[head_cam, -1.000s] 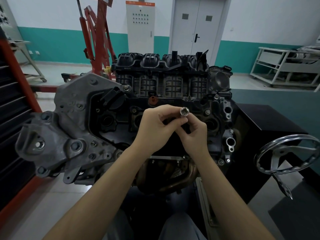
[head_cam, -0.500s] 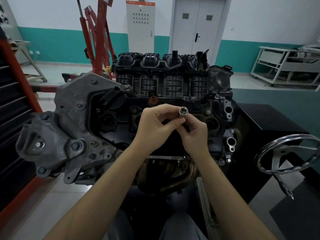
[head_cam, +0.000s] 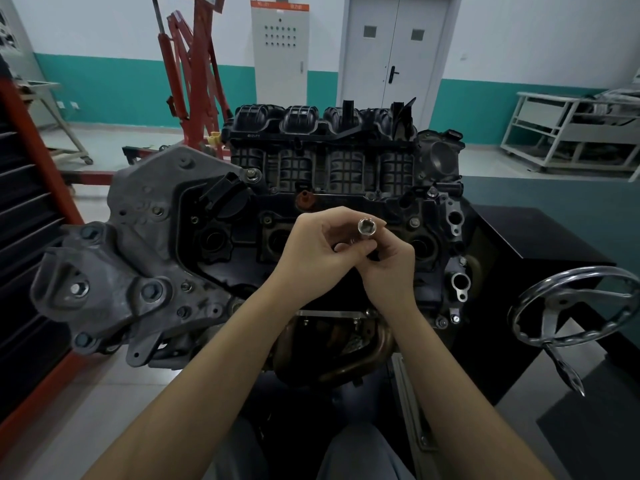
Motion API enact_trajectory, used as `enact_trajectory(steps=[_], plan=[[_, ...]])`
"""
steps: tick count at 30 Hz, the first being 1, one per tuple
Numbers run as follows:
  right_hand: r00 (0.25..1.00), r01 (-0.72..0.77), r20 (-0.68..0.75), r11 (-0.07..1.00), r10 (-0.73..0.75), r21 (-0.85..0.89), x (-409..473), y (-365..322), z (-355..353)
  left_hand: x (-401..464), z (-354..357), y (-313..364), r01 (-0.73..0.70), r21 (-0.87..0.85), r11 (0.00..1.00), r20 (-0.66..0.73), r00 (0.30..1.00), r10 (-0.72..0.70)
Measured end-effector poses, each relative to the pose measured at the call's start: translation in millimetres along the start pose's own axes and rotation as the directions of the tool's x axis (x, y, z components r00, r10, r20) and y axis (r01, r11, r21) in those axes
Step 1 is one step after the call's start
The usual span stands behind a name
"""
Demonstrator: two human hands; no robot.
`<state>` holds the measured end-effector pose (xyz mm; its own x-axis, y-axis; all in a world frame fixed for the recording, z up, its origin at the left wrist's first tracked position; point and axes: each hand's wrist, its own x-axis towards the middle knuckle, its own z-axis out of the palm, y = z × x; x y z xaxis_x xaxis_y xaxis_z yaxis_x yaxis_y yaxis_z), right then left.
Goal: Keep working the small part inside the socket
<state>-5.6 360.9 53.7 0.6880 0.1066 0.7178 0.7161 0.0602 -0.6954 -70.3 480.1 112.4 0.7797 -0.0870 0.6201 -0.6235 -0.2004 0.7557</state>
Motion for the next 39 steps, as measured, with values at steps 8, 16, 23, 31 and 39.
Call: enact_trajectory(steps=[8,16,23,31,39], plan=[[0.997,0.059,0.050,0.997,-0.057,-0.041,-0.2,-5.1,0.6,-0.9,0.3,1.0,-0.008,0.056,0.998,-0.066,0.998,0.012],[1.000,0.018,-0.014,1.000,-0.019,-0.013,-0.4,0.0,0.3,-3.0,0.9,2.9,-0.028,0.122,0.992,-0.130,0.990,0.044],[1.000,0.011,0.018,0.998,-0.010,-0.067,-0.2,-2.1,0.5,-2.8,-5.6,6.6,0.005,0.008,1.000,0.026,1.000,-0.006],[0.998,0.054,0.026,0.996,-0.052,-0.067,0.0,-2.1,-0.5,-2.6,-2.9,5.2,0.010,0.075,0.997,-0.151,0.989,0.002],[1.000,-0.014,-0.020,0.999,0.013,-0.038,-0.9,1.3,-0.2,-2.6,-3.2,6.8,-0.004,0.097,0.995,-0.102,0.995,0.014]])
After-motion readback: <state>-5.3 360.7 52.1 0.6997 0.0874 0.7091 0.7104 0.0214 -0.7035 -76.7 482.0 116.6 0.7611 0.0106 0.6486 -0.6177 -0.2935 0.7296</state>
